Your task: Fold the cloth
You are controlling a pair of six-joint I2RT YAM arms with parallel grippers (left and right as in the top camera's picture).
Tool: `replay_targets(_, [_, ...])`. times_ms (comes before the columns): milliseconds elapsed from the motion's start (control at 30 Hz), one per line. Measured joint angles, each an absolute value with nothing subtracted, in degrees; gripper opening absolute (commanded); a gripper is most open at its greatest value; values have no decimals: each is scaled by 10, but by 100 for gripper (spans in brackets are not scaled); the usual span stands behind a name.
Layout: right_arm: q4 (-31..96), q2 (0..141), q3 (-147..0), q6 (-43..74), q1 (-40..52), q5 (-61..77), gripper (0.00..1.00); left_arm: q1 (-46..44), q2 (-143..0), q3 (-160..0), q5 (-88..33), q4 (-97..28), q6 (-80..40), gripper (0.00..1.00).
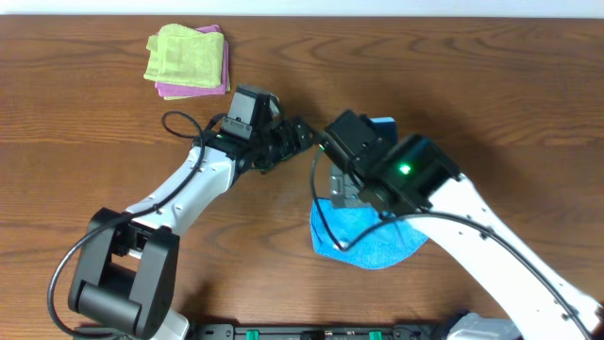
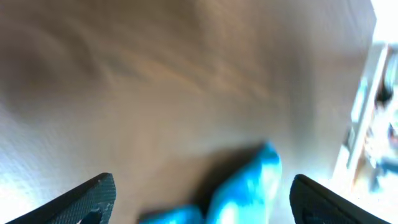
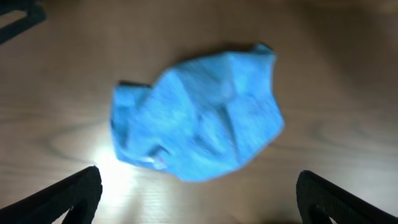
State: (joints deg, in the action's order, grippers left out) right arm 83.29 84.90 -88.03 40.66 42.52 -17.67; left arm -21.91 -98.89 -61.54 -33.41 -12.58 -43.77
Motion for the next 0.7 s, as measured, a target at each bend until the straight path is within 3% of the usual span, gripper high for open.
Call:
replay_targets(167, [891,782,-880,426,380,-176,99,-219,-989,-616,-416,-231,-398,84])
replay_targets(333, [859,717,-835,425,258,-173,99,-238,-987,-615,-464,-293,-338,89])
replay_targets(600, [697,660,-640,302,-5,4,99,-389,-903,-615,-385,-345,-333,91])
replay_targets(700, [668,659,-612,262,-58,47,99,-426,-901,-616,-354,-373,-348,90])
